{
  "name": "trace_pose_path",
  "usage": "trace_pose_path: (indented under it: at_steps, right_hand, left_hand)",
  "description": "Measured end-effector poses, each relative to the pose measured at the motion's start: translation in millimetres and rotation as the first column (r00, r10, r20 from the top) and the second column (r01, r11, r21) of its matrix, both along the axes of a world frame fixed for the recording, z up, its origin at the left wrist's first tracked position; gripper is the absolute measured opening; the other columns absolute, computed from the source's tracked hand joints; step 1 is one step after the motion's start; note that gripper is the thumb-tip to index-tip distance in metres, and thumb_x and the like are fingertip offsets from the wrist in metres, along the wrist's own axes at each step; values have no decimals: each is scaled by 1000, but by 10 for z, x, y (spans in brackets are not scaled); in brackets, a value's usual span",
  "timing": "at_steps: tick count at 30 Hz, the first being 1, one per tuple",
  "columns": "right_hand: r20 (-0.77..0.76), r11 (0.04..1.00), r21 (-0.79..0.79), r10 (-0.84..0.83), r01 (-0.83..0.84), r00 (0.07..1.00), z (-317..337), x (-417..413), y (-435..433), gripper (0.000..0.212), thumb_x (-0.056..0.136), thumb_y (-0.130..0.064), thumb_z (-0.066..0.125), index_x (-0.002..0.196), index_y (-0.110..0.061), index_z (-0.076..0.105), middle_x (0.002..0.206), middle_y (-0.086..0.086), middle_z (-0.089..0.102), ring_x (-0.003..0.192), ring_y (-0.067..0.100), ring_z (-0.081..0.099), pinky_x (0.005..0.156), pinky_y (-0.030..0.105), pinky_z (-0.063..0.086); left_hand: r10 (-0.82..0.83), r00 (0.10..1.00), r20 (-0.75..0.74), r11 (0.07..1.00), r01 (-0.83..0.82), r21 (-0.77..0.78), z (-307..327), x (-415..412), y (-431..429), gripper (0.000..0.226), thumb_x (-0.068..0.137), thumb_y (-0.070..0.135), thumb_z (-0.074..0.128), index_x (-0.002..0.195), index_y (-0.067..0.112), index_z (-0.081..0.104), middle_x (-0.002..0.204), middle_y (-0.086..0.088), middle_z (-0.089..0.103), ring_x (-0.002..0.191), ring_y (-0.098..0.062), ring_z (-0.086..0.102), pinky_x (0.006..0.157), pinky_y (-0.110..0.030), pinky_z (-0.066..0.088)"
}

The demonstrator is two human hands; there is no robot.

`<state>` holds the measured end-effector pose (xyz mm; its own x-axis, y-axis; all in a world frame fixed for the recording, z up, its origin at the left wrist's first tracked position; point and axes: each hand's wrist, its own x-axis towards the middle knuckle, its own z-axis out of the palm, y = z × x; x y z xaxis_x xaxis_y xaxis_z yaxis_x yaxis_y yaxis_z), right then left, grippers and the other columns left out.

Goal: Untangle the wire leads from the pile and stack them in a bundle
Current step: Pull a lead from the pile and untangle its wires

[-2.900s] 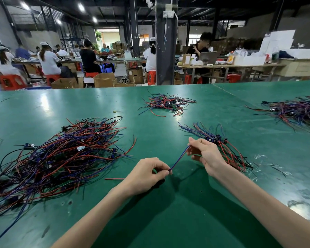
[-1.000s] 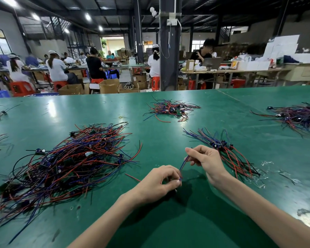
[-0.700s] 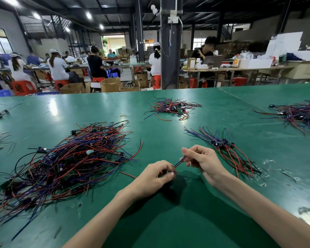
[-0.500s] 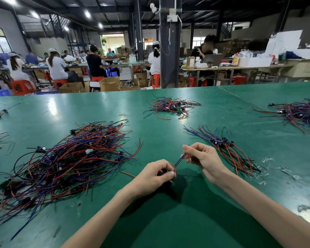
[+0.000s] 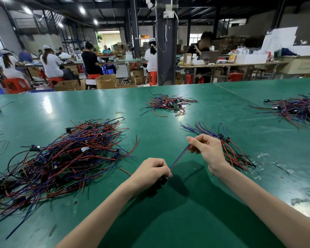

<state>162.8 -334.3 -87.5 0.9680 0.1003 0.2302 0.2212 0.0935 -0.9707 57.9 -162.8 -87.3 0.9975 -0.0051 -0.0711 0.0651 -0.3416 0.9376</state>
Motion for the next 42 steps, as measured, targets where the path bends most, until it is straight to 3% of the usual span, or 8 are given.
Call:
trace_pose_path:
  at_steps: [7,15,20,24,28,33,38,42]
  right_hand:
    - [-217,976,199,130,-86,967,29,-13,30,26,80,-12,72,59,-12,57,53,3,65,42,8,54,45,14,41]
    - [-219,989,140,87,-57,972,1,14,-7,26,82,-9,69,61,-7,55,48,3,61,40,10,49,45,16,38]
    - [-234,990,126,87,-59,968,-5,29,-8,24,82,-9,69,62,-5,57,49,4,61,41,11,48,46,17,38]
    - [-218,990,125,92,-66,972,-14,18,-7,24,82,-9,69,62,-4,58,49,3,61,41,11,48,46,18,37]
    - [-196,991,113,91,-69,976,-4,33,-19,23,82,-11,70,62,-5,61,50,3,62,41,11,49,46,17,38]
    - [-143,997,33,72,-68,987,-56,70,-20,23,82,-10,70,63,-2,61,50,4,63,42,11,51,47,18,40]
    - [36,991,-121,54,-49,998,-124,89,-19,22,83,-5,69,64,2,60,51,8,62,43,11,53,47,16,42]
    - [61,992,-123,47,-39,997,-145,105,-27,23,82,-10,72,62,-1,62,53,10,64,45,12,54,47,15,42]
  left_hand:
    - [98,993,-62,995,-97,6,2,30,79,15,77,5,59,63,8,62,49,-2,53,39,-15,44,42,-17,33]
    - [-144,988,-52,969,131,-208,26,-1,8,15,76,6,64,62,10,65,59,-4,60,45,-7,50,48,-16,40]
    - [-210,974,-81,945,181,-274,60,-35,14,8,70,15,62,64,12,66,72,-3,68,53,-8,54,57,-19,45]
    - [-231,969,-89,940,198,-279,51,-44,29,14,77,8,65,64,12,68,73,-9,66,52,-10,55,54,-17,45]
    - [-259,960,-108,931,219,-291,72,-42,23,20,90,-1,53,73,3,63,61,0,65,49,-7,57,50,-14,44]
    - [-256,960,-113,929,212,-305,89,-64,11,21,91,-2,53,72,3,61,68,-2,68,51,-8,57,52,-15,46]
    - [-259,959,-112,936,220,-276,103,-67,14,14,91,-1,52,79,0,58,66,3,69,52,-6,57,54,-14,46]
    - [-235,966,-104,943,201,-266,97,-68,15,17,91,0,54,76,4,60,69,2,69,54,-7,58,57,-16,48]
